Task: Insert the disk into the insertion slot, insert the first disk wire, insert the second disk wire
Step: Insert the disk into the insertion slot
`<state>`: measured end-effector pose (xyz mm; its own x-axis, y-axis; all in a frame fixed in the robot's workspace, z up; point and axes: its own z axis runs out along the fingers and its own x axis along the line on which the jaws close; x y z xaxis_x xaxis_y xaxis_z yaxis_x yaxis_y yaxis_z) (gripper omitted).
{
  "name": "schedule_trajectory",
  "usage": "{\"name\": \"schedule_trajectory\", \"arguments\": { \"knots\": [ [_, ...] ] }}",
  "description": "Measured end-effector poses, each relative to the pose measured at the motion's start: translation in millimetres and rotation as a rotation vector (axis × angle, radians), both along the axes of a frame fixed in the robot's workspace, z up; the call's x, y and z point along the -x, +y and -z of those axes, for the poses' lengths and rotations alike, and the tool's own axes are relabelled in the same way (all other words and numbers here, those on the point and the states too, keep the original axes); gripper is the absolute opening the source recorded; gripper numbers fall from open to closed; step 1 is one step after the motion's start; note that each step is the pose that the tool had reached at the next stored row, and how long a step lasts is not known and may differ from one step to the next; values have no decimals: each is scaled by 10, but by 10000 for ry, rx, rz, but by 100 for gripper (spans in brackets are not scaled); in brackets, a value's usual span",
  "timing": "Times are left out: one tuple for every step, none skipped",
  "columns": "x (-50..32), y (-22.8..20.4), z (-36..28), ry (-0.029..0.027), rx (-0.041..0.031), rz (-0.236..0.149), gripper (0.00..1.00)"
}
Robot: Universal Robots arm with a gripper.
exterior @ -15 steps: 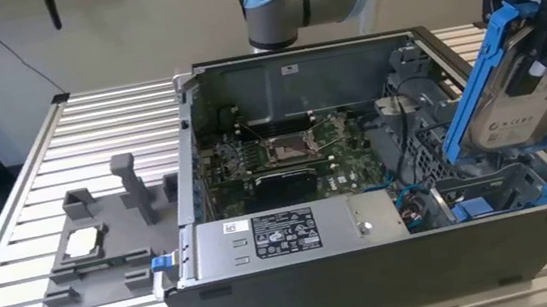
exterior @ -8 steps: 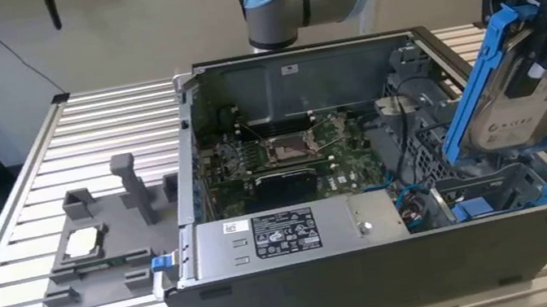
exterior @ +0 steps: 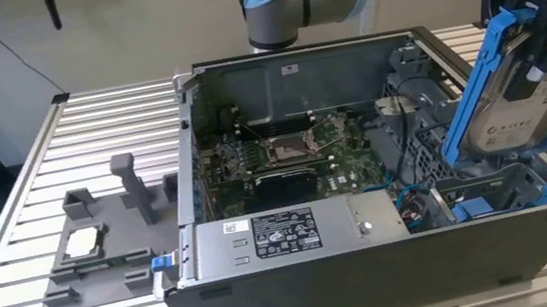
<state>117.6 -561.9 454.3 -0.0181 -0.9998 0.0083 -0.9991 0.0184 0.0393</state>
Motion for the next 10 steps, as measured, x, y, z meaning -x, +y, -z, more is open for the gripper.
{"name": "schedule_trajectory", "arguments": {
  "knots": [
    [0, 0, 3, 0, 1, 0, 33],
    [0, 0, 7, 0, 2, 0, 33],
    [0, 0, 12, 0, 1, 0, 33],
    [0, 0, 16, 0, 1, 0, 33],
    [0, 0, 21, 0, 1, 0, 33],
    [0, 0, 27, 0, 2, 0, 33],
    [0, 0, 35, 0, 1, 0, 33],
    [0, -1, 44, 0, 1, 0, 33],
    [0, -2, 53, 0, 1, 0, 33],
    [0, -5, 62, 0, 0, 0, 33]
  ]
}}
